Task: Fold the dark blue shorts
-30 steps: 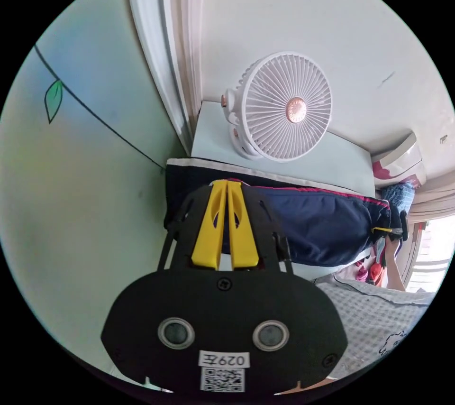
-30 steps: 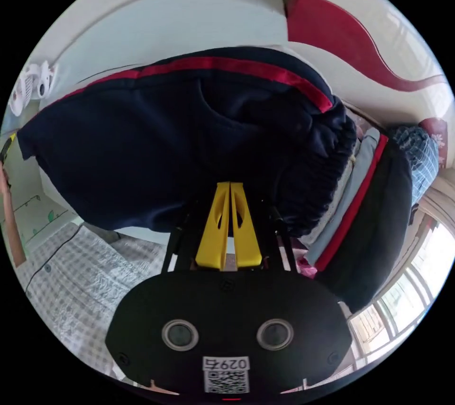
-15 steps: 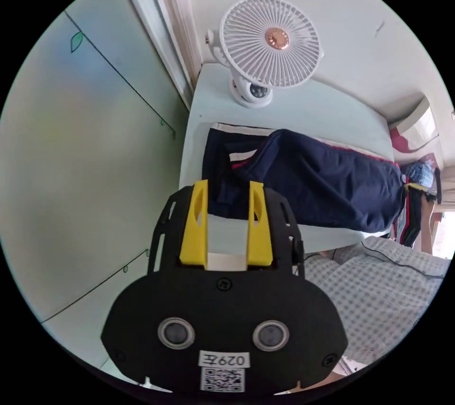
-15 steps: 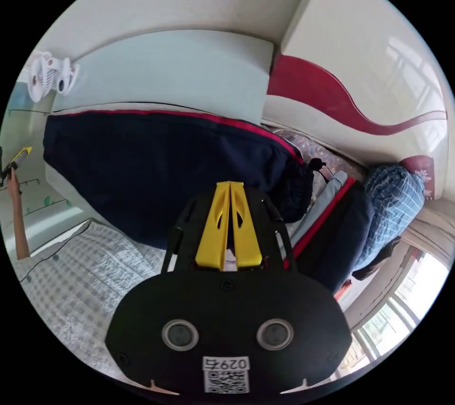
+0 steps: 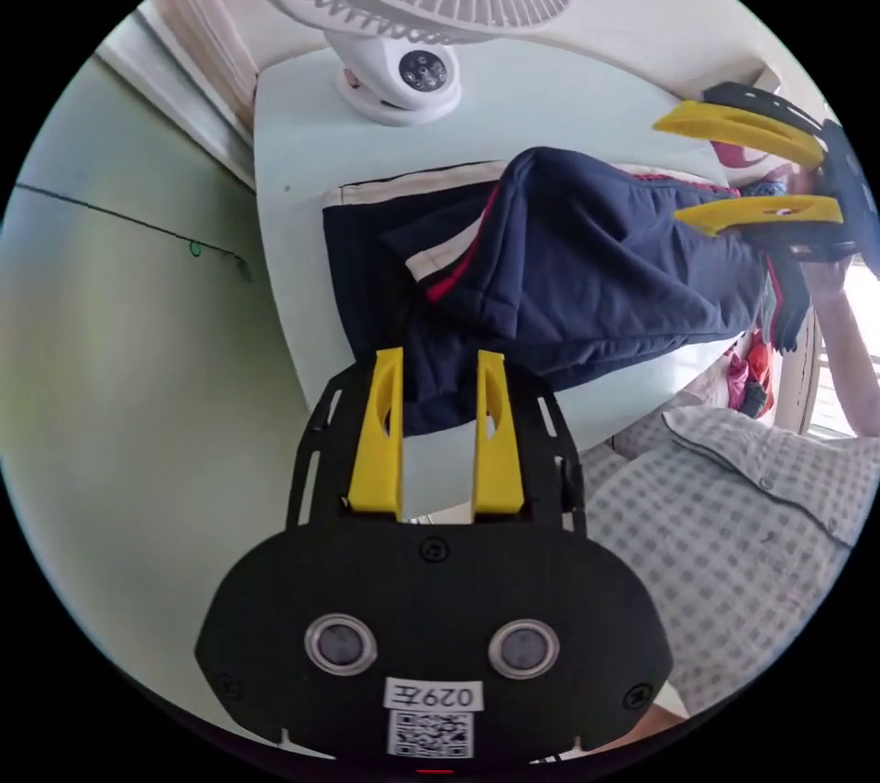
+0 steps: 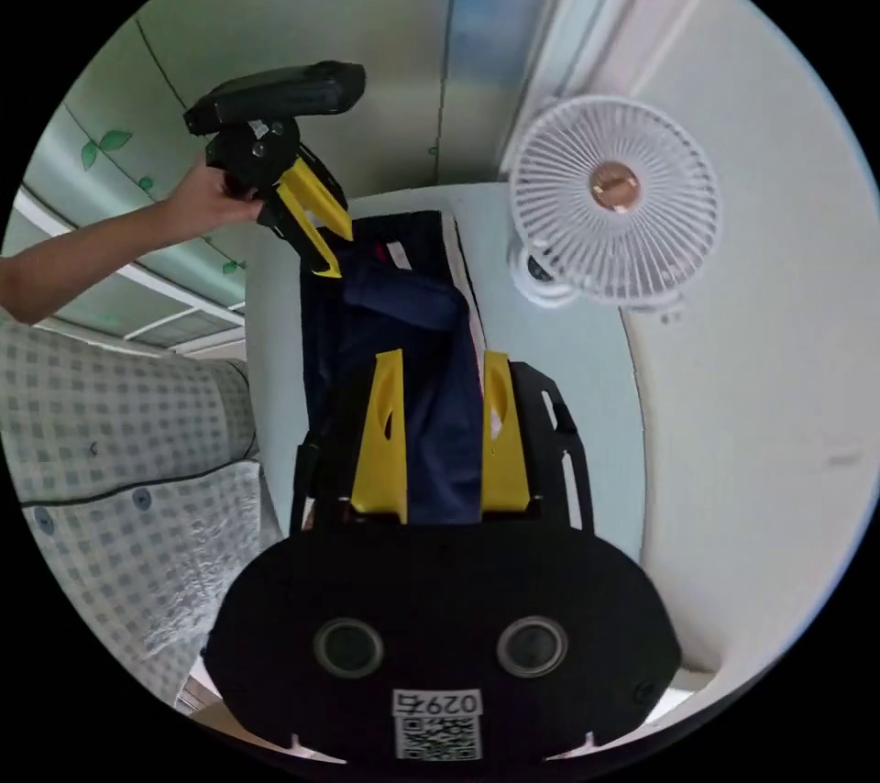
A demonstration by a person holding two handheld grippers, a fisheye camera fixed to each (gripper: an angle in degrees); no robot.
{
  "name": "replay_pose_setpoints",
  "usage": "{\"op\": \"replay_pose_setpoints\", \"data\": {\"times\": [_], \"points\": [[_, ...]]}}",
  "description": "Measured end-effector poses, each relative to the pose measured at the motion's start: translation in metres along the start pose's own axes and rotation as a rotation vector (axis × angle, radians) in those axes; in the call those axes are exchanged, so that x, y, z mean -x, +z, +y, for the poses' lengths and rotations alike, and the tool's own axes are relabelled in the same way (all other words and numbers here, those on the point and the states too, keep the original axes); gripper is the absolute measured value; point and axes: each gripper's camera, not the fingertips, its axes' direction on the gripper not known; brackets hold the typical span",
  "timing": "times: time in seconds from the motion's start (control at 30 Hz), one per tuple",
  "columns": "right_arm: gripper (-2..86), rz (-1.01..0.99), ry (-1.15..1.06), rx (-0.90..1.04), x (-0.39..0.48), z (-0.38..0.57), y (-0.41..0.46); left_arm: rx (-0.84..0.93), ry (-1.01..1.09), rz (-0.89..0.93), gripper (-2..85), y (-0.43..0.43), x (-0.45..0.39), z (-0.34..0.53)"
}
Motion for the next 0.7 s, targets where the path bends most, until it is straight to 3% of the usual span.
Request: {"op": "replay_pose_setpoints", "data": {"times": [0.1,0.2,0.3,0.4,0.53,0.7], "points": [[12.0,-0.051,-0.194,0.052,0.03,-0.067,0.053,-0.052,-0.013,0.131,12.7,0.001,0.023,0.012],[11.1,-0.106,-0.32,0.248,0.054,-0.114,0.123,-0.038,-0.027,0.204,13.1,0.013,0.045,0.024],[3.0,-0.184,-0.369,0.462,0.07,-0.132,0.183,-0.054,-0.04,0.267,13.1,0.018,0.062,0.038],[1.4,-0.126,-0.293,0.314,0.072,-0.13,0.183,-0.076,-0.022,0.276,12.6,0.016,0.071,0.051],[0.6,-0.231,-0.169,0.06,0.061,-0.119,0.141,-0.123,0.022,0.179,13.8,0.006,0.075,0.06],[0.4,-0.347,-0.137,-0.097,0.052,-0.109,0.108,-0.151,0.139,0.183,19.1,-0.001,0.076,0.057]]}}
